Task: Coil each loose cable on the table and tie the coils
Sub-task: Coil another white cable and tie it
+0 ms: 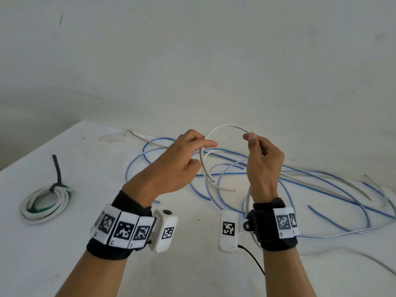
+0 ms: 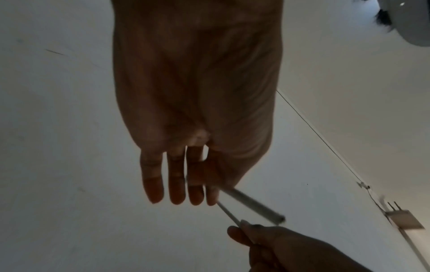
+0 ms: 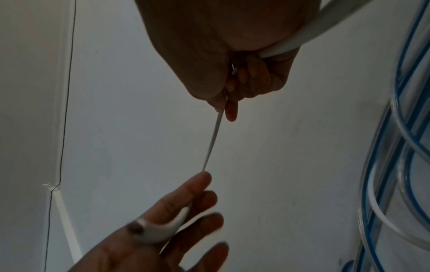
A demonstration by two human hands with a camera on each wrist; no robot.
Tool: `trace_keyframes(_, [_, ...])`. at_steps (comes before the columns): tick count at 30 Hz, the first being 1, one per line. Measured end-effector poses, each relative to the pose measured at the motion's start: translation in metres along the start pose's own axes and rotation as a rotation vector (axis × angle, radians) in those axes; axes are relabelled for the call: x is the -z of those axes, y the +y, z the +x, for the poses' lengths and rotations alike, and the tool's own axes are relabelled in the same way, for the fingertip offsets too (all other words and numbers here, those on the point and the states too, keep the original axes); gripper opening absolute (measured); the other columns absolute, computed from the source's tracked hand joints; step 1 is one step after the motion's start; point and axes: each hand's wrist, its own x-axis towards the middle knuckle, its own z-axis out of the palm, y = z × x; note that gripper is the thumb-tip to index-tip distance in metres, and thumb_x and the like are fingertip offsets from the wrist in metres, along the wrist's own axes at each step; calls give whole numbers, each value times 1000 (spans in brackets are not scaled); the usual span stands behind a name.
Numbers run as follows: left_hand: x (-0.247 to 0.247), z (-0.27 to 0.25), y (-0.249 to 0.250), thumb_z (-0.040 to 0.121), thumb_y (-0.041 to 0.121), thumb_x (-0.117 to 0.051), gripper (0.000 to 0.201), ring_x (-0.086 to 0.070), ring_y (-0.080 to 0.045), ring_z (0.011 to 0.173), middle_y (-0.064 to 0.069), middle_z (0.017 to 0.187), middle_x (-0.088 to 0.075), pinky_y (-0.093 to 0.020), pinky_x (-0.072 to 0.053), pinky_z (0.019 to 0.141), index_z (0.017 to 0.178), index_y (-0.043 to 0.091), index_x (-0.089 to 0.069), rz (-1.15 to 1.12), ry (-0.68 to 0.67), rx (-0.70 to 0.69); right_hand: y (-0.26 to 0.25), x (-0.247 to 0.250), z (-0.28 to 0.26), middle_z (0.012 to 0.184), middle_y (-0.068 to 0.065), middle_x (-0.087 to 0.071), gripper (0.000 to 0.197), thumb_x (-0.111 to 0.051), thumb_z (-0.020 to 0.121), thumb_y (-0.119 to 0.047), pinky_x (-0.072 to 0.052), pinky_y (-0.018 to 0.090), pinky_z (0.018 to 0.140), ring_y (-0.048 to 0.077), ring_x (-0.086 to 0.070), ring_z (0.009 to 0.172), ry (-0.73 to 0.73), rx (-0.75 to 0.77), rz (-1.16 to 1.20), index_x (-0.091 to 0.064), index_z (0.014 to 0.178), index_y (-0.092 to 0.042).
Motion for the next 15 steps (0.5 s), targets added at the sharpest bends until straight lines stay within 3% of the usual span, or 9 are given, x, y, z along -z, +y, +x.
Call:
trace_keyframes(2, [-5,0,-3,90,3,-63,54,-38,-8,104,7,114,-45,-16,-34,97,140,23,-59,107,-13,8,2,1,1,80,-12,-69,22,-59,103,-25,-44,13,74,-3,-58,73,4,-7,5,-77,99,-13])
trace_keyframes(4, [-10,0,-4,89,30,-74,46,-33,-13,107,3,118,-45,-29,-36,102,134,28,-65,258,64,5,4,-1,1,66,-21,-61,22,-59,102,-24,-42,13,69,-3,-54,63,-6,-18,-4,-77,100,-10])
trace_keyframes(6, [-12,0,-3,91,54,-61,41,-30,-22,127,-5,138,-45,-46,-34,109,124,34,-71,428,139,-4,7,-4,0,57,-22,-54,22,-61,102,-24,-40,15,65,-2,-47,56,-25,-23,-19,-77,101,-9])
trace_keyframes(7, [-10,0,0,93,57,-52,41,-26,-27,138,-7,146,-43,-51,-29,113,120,35,-73,468,171,-35,8,-5,-1,57,-20,-53,21,-61,101,-24,-40,17,65,-1,-45,56,-37,-22,-26,-77,100,-10])
trace_keyframes(9, [-6,3,6,98,46,-49,34,-30,-30,146,-4,144,-52,-55,-19,120,111,29,-75,413,227,-164,9,-7,-2,62,-15,-53,21,-62,101,-26,-40,17,63,3,-43,59,-68,-15,-34,-77,98,-12])
trace_keyframes(11, [-3,1,17,100,27,-51,22,-56,-23,126,3,114,-68,-47,-21,122,102,20,-71,211,214,-238,10,-9,-4,63,-9,-51,21,-61,101,-26,-36,17,58,4,-40,59,-106,10,-46,-76,96,-12])
trace_keyframes(12, [-4,0,23,98,23,-50,18,-64,-19,102,5,96,-68,-41,-33,116,95,19,-67,109,173,-222,10,-10,-4,64,-8,-51,22,-61,102,-25,-35,17,57,3,-38,58,-124,28,-59,-76,96,-11])
trace_keyframes(13, [-5,-1,29,97,26,-49,16,-61,-18,80,5,82,-63,-38,-47,98,88,20,-61,29,117,-178,11,-11,-5,65,-6,-53,22,-61,102,-24,-34,17,56,3,-38,57,-142,42,-72,-76,96,-10])
trace_keyframes(15, [-12,-2,33,95,44,-53,29,-49,-17,62,5,67,-51,-34,-46,64,75,24,-47,-13,60,-104,13,-12,-7,68,-4,-58,20,-62,101,-22,-36,17,57,3,-41,57,-182,43,-75,-75,95,-10])
